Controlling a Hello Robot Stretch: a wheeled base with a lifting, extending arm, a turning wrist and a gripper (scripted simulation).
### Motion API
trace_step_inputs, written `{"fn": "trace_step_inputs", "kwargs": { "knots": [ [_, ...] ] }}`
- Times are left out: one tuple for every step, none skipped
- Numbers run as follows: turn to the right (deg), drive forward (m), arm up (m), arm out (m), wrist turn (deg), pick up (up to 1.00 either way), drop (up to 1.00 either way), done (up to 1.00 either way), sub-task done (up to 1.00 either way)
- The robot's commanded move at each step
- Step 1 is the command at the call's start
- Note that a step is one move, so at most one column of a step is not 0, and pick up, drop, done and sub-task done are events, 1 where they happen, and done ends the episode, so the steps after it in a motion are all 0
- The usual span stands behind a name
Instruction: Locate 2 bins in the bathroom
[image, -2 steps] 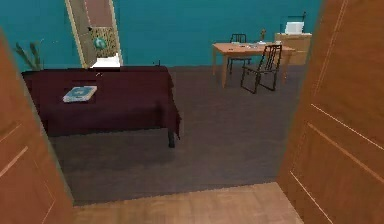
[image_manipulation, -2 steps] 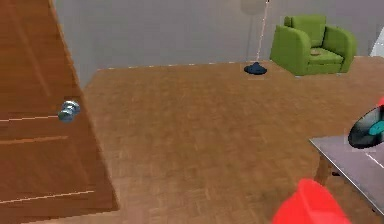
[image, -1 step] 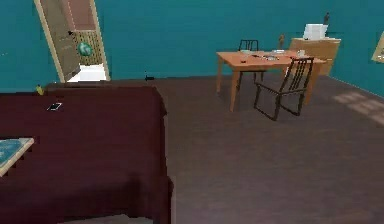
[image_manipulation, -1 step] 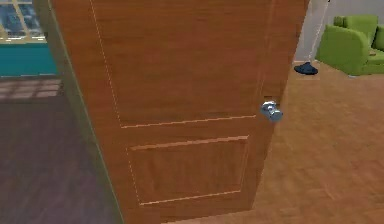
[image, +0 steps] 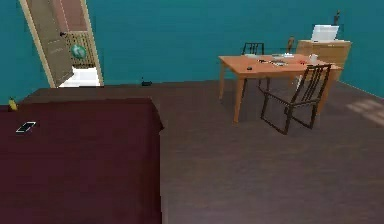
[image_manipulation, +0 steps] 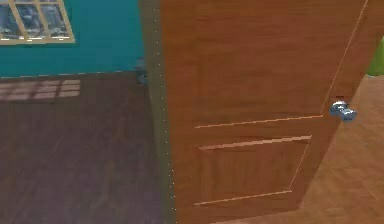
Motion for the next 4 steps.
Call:
{"fn": "trace_step_inputs", "kwargs": {
  "knots": [
    [45.0,0.00,0.00,0.00,0.0,0.00,0.00,0.00,0.00],
    [0.0,0.35,0.00,0.00,0.0,0.00,0.00,0.00,0.00],
    [-45.0,0.00,0.00,0.00,0.0,0.00,0.00,0.00,0.00],
    [-3.0,0.00,0.00,0.00,0.0,0.00,0.00,0.00,0.00]
  ]
}}
